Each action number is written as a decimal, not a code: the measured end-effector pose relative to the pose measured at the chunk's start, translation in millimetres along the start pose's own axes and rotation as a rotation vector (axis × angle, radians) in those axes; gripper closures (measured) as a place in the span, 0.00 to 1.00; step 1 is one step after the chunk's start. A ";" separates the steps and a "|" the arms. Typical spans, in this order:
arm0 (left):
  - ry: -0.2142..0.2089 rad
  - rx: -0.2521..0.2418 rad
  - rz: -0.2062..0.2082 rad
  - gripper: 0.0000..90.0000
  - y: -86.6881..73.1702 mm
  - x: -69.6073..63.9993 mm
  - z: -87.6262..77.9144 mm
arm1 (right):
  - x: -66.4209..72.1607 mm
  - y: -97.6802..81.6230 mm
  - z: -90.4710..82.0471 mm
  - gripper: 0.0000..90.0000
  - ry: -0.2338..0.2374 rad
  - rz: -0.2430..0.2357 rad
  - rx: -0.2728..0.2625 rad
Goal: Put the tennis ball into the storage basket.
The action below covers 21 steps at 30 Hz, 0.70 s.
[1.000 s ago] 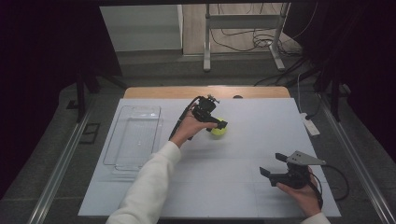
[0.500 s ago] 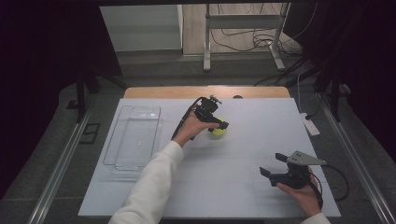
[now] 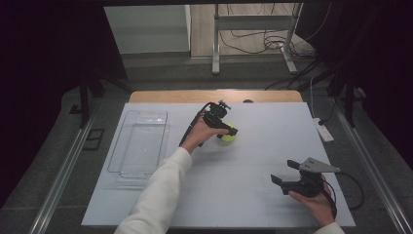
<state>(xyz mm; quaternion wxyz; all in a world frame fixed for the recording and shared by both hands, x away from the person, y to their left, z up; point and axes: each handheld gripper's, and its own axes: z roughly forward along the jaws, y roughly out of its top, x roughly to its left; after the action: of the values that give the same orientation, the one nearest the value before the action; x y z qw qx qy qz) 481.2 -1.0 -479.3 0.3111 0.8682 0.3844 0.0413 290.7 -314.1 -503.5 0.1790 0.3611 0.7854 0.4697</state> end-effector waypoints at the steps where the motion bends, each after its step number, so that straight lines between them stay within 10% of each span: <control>1: -0.001 0.006 0.001 0.08 0.0 0.0 0.8 | 0.0 -0.1 0.1 0.12 0.000 0.000 0.000; 21: -0.005 0.047 -0.001 0.10 -1.8 -3.4 18.2 | -0.6 -0.5 -0.2 0.12 -0.001 0.001 -0.001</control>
<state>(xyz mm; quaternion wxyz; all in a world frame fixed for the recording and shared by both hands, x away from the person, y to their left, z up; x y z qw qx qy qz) 483.3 -11.6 -494.4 0.2914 0.8753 0.3847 0.0297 290.8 -314.8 -503.9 0.1794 0.3617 0.7850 0.4698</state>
